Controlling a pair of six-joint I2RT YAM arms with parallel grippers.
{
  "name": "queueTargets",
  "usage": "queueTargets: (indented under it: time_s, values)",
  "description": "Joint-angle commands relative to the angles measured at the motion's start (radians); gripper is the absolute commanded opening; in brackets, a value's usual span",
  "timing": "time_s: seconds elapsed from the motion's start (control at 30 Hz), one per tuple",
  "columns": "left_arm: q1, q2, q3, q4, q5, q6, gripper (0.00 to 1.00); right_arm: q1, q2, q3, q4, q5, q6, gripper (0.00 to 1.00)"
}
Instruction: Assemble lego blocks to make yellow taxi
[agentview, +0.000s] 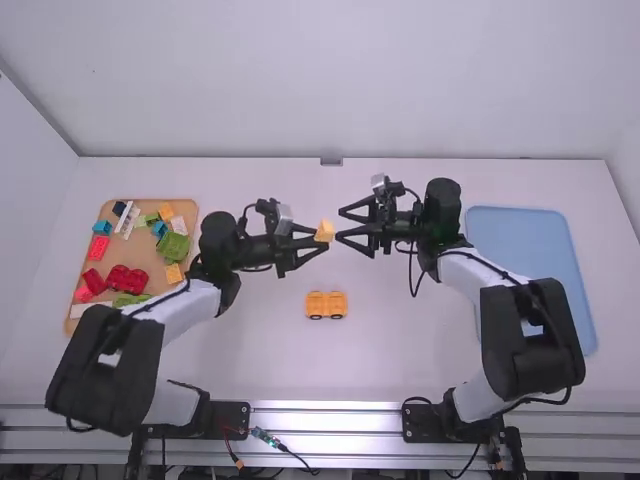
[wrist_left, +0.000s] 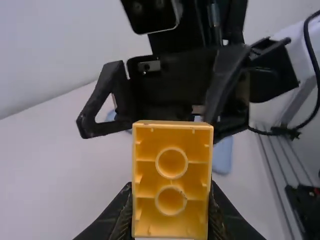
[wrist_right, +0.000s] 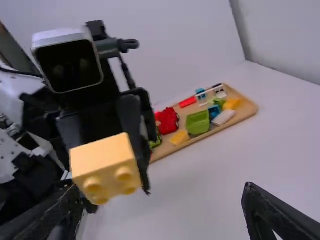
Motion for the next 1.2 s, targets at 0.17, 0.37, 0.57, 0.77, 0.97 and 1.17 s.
queueTargets:
  time_s: [0.17,0.37,0.57,0.77,0.97,1.17]
  values:
    - [-0.011,0.129,-0.001,0.256,0.07,-0.238,0.02,0.04,0.008,0.029,0.023,-0.057,0.012,0.82]
    - [-0.018,0.143,-0.002,0.311,0.095,-0.261,0.02,0.063,0.008,0.029,0.073,-0.08,0.024,0.64]
    - [-0.018,0.143,-0.002,0.313,0.095,-0.261,0.02,0.062,0.008,0.029,0.072,-0.079,0.024,0.46]
    - [-0.019,0.143,-0.002,0.314,0.095,-0.259,0.02,0.061,0.008,0.029,0.071,-0.079,0.023,0.13]
    - [-0.018,0.143,-0.002,0.304,0.096,-0.253,0.99,0.075,0.008,0.029,0.076,-0.072,0.024,0.0]
    - [-0.008,0.143,0.002,0.196,0.109,-0.143,0.99,0.048,0.008,0.03,0.059,0.072,0.096,0.0]
